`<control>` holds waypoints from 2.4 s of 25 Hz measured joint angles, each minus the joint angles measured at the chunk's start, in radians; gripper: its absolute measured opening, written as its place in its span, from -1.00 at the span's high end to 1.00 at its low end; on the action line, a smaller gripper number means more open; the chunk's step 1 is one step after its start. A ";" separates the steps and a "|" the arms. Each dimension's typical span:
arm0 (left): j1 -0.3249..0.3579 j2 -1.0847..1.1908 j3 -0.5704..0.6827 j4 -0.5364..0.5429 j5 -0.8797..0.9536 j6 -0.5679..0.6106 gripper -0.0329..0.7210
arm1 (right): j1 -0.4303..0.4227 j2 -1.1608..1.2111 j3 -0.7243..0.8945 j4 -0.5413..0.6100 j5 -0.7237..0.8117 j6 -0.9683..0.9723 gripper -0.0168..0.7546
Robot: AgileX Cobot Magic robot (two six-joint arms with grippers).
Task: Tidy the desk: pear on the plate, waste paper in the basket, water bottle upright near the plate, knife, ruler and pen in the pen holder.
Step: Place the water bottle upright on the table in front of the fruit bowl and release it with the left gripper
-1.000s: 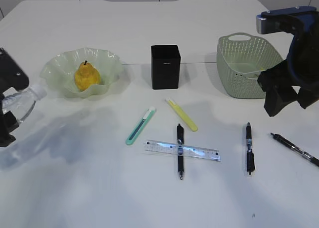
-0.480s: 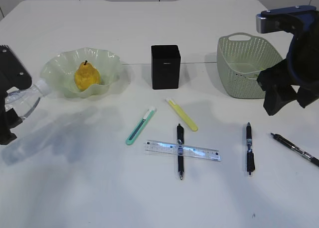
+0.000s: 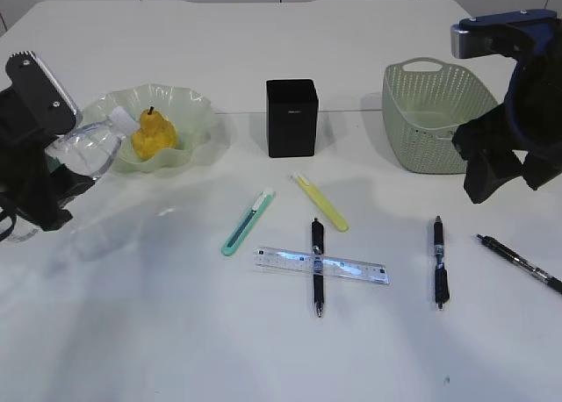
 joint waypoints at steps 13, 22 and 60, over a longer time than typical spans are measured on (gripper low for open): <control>0.000 0.000 0.000 0.011 -0.392 -0.020 -0.10 | 0.000 0.000 0.000 0.000 -0.004 0.000 -0.32; 0.000 0.073 0.000 -0.061 -0.648 -0.112 -0.10 | 0.000 0.000 0.000 0.000 -0.013 0.000 -0.32; 0.019 0.522 -0.004 -0.329 -1.087 -0.116 -0.10 | 0.000 0.000 0.000 0.018 -0.021 0.027 -0.32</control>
